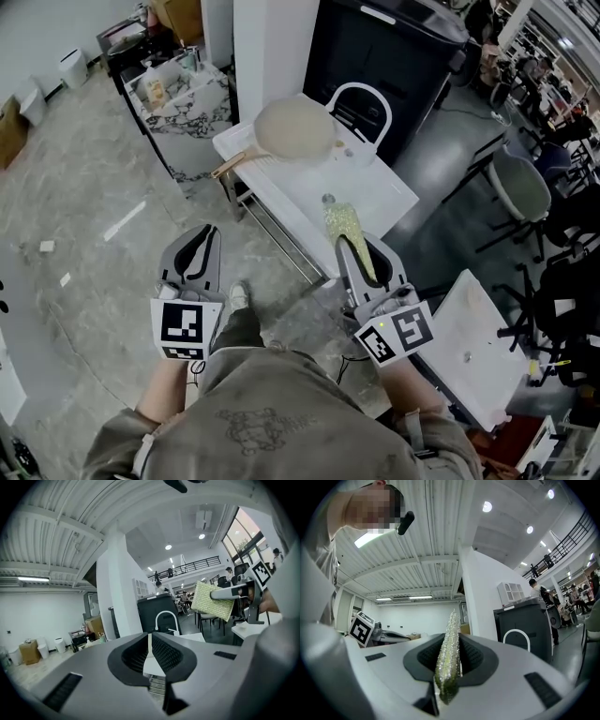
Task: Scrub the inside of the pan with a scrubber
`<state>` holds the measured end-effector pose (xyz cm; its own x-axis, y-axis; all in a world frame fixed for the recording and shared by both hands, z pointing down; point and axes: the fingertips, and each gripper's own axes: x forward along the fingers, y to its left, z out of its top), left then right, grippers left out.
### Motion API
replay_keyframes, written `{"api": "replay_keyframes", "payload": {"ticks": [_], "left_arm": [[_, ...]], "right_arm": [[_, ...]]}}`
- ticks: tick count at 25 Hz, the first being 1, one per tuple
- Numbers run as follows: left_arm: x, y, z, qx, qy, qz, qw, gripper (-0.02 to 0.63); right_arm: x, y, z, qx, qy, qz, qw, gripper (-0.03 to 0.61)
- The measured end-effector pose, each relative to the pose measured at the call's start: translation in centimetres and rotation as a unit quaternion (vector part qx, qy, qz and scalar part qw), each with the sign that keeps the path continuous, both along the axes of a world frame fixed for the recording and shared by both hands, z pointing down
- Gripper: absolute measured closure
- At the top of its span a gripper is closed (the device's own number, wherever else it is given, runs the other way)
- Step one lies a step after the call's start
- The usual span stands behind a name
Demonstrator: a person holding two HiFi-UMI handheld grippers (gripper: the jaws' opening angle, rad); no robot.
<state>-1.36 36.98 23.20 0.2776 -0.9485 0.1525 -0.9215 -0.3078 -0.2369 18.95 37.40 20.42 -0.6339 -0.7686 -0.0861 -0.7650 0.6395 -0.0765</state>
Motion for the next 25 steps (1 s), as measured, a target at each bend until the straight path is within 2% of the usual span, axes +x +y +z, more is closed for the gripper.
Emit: {"api": "replay_keyframes", "payload": {"ticks": [15, 21, 25], "left_arm": [[-2.6, -10.1, 4.7, -0.045, -0.038, 0.033, 0.9977, 0.576], [-4.1, -15.6, 7.1, -0.090, -0.056, 0.055, 0.9929, 0.484], [-5.4, -19.4, 8.7, -0.117, -0.062, 0.066, 0.9889, 0.456]], "right_arm": [[-2.4, -9.1, 3.3, -0.027, 0.015, 0.019, 0.999, 0.505], [-4.7, -14.8, 4.4, -0.044, 0.025, 0.017, 0.999, 0.505], [-6.3, -18.9, 5.0, -0.057, 0.032, 0.021, 0.998, 0.505]]}}
